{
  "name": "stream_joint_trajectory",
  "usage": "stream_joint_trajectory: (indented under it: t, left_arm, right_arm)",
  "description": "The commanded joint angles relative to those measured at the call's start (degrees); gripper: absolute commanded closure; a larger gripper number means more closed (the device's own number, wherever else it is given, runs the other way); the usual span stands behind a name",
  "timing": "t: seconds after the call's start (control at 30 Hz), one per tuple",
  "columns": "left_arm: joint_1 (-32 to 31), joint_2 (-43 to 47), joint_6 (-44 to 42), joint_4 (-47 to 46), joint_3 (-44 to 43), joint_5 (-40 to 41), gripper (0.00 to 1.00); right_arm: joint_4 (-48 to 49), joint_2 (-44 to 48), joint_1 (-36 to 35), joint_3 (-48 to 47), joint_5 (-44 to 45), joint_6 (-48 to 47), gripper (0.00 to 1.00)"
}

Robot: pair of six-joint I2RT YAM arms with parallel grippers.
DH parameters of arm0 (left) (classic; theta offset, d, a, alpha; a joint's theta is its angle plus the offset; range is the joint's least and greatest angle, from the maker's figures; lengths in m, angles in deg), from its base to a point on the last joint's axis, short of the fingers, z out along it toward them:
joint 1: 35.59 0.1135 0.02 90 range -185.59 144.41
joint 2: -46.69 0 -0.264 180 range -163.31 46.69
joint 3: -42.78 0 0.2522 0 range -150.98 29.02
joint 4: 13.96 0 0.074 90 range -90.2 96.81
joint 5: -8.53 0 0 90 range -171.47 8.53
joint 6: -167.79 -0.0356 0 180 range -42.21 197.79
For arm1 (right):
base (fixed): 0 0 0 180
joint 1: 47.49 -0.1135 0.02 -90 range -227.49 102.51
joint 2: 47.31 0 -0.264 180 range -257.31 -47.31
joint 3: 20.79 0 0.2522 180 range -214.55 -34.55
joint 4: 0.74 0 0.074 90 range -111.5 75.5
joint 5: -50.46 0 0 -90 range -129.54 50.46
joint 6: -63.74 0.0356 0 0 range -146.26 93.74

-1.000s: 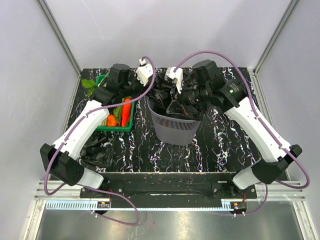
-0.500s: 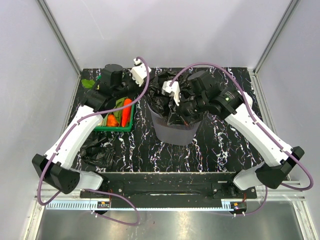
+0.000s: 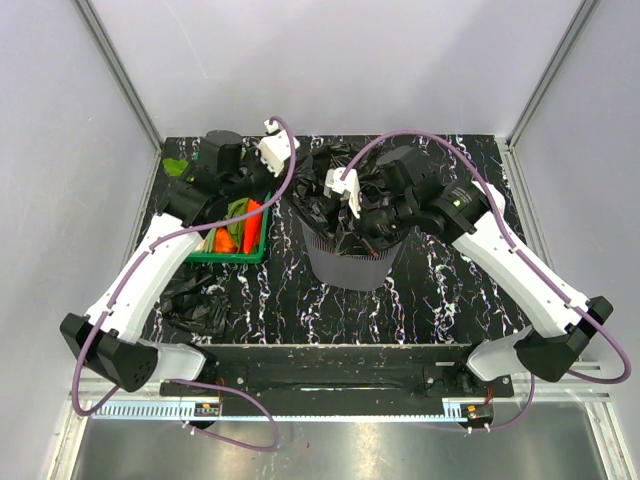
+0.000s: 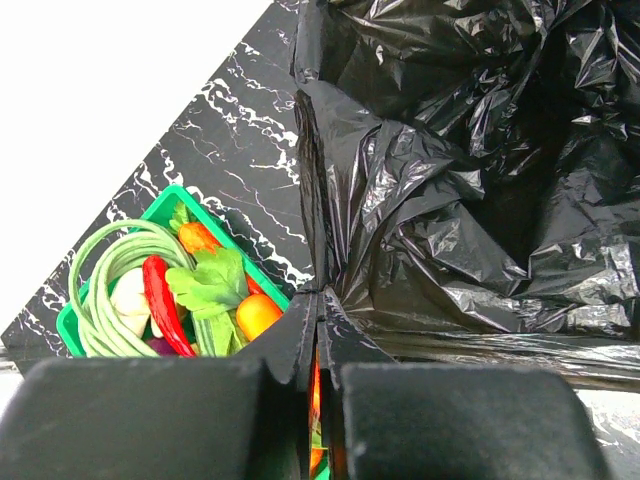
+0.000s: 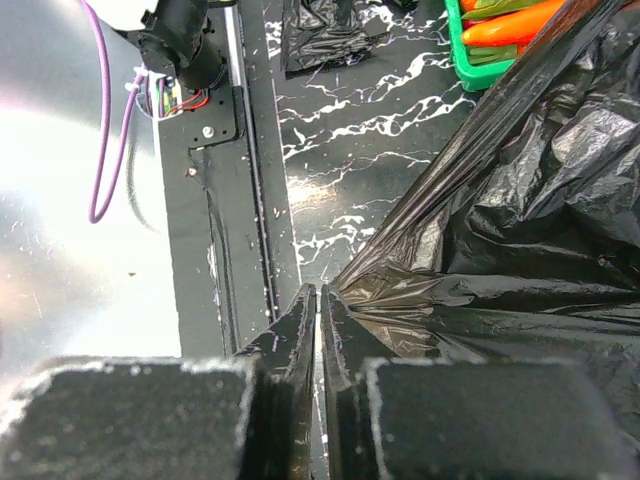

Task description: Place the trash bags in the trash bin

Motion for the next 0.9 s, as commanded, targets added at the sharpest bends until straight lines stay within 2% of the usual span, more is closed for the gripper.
stream_joint_trajectory:
  t: [0.0, 0.2, 0.6, 0.87]
  left_arm:
    - [0.69, 2.71, -0.18, 0.63, -2.02, -1.98, 1.00]
    - [0.69, 2.79, -0.88, 1.60, -1.23, -2.33, 1.00]
    - [0.69, 0.95, -0.62, -3.23, 3.78, -3.74, 1.00]
    - [0.86, -0.11, -0.27, -5.08, 6.24, -5.41, 1.00]
  right_arm:
    - [0.29, 1.89, -0.98, 1.13, -3.02, -1.93, 0.90]
    - [1.07, 1.98, -1.34, 3.59, -1.88, -2.73, 0.90]
    - [5.55, 3.56, -1.34, 9.21, 5.94, -3.08, 0.92]
    - [6.09, 3.21, -1.34, 11.50, 5.77, -3.69, 0.92]
